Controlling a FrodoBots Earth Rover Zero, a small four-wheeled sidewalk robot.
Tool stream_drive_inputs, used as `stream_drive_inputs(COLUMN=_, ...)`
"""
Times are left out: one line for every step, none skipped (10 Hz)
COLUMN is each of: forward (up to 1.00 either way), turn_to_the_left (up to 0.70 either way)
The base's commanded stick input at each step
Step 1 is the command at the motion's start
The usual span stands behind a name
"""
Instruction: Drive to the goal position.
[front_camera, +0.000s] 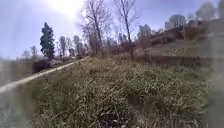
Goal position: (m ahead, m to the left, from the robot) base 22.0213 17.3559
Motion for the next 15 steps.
stream_drive_inputs(forward=-0.45, turn_to_the_left=0.27)
stream_drive_inputs(forward=-0.45, turn_to_the_left=0.27)
stream_drive_inputs(forward=-0.45, turn_to_the_left=0.27)
stream_drive_inputs(forward=-0.45, turn_to_the_left=0.27)
stream_drive_inputs(forward=-0.45, turn_to_the_left=0.27)
stream_drive_inputs(forward=-0.45, turn_to_the_left=0.27)
stream_drive_inputs(forward=-0.45, turn_to_the_left=0.27)
stream_drive_inputs(forward=-0.45, turn_to_the_left=0.27)
stream_drive_inputs(forward=-0.45, turn_to_the_left=0.27)
stream_drive_inputs(forward=-0.45, turn_to_the_left=0.27)
stream_drive_inputs(forward=-0.45, turn_to_the_left=0.27)
stream_drive_inputs(forward=-0.45, turn_to_the_left=0.27)
stream_drive_inputs(forward=-0.45, turn_to_the_left=0.27)
stream_drive_inputs(forward=-0.45, turn_to_the_left=0.27)
stream_drive_inputs(forward=-0.45, turn_to_the_left=0.27)
